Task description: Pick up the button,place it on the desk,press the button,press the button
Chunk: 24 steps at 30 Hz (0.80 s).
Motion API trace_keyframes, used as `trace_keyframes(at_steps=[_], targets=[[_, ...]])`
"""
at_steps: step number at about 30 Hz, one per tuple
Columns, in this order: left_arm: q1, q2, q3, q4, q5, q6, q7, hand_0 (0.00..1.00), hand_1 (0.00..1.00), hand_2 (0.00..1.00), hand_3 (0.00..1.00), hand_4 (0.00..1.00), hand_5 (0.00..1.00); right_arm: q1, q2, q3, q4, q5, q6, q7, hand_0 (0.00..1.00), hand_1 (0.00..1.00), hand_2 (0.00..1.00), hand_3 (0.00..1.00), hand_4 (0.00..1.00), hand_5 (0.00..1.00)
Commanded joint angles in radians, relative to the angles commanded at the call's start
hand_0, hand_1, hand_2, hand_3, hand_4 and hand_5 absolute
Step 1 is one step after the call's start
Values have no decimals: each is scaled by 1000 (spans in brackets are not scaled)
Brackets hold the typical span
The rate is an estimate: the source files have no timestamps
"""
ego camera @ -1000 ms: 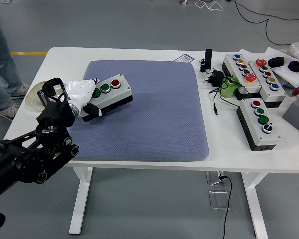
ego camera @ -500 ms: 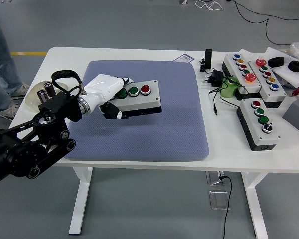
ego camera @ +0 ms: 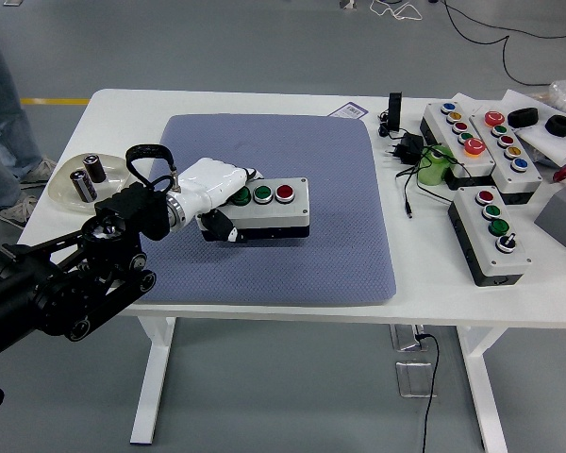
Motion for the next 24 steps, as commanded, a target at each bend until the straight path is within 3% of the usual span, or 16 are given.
trace_keyframes(at_steps=[5,6,11,12,17,18,23,24], targets=[[1,-6,3,20,-15,-22,17,303,196,190,273,540,2,2,3,-17,-4,12,-1,0,731,700,748,696,456,292],[1,-6,3,22,-19,-24,19,287,233,251,366,699,2,3,3,-20,-4,14,-1,0,731,700,747,696,456,292],[-1,-8,2,36,-43,-32,7,287,233,251,366,699,2,6,4,-27,-6,18,-1,0,731,700,747,696,456,292],[-1,-8,3,38,-44,-31,1,419,431,421,500,613,2,5,4,-28,-6,18,-1,0,731,699,747,696,456,291],[-1,-6,5,40,-40,-22,-15,419,431,421,500,613,2,6,5,-31,-6,21,-2,0,731,699,747,696,456,291],[0,-5,5,41,-40,-22,-17,513,565,566,650,706,2,6,5,-32,-6,21,-2,0,731,699,747,696,455,291],[2,-3,-2,41,-28,-30,-16,513,565,566,650,706,2,7,4,-27,-5,15,-1,1,731,699,747,696,455,291],[1,-4,-5,41,-29,-31,-14,624,732,748,756,798,9,8,4,-25,-5,13,-1,1,730,699,747,695,455,292]])
